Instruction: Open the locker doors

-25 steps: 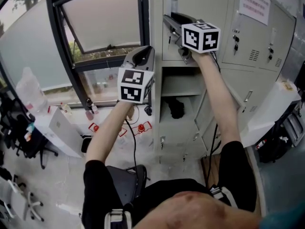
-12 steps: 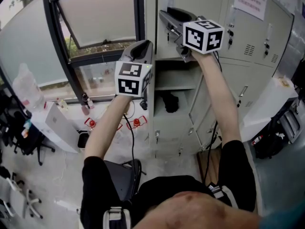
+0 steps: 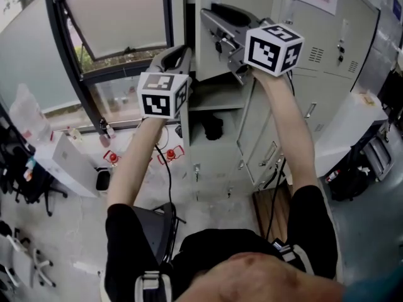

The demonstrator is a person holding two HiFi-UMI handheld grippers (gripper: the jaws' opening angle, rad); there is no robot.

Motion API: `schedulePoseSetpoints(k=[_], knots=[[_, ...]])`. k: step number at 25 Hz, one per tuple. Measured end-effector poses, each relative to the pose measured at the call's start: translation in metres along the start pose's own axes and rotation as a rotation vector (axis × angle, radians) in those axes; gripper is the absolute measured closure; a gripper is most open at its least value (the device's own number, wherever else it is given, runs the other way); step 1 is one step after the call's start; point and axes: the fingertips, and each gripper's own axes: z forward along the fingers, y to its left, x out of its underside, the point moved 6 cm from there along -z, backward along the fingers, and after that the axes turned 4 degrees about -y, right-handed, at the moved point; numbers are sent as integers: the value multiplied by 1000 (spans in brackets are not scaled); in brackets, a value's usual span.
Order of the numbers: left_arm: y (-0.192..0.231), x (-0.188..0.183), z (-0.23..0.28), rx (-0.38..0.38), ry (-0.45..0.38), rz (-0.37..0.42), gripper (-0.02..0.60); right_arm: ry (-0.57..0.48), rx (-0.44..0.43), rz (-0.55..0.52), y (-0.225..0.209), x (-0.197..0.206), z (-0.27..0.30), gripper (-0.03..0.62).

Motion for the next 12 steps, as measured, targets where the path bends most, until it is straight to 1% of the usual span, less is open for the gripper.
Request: schedulePoseSetpoints(k=[3, 5, 9, 12], knots=[[-18, 2, 1, 18, 15, 10, 572, -17, -20, 7, 2, -7, -17, 462], [-29, -1, 1, 23, 10, 8, 572, -24, -30, -10, 5, -11, -26, 462], [-52, -4, -2, 15, 14, 7, 572, -46, -44, -20, 9, -19, -48, 462], [-70, -9, -4, 7, 11, -14, 572, -57, -60, -18, 7, -25, -64, 462]])
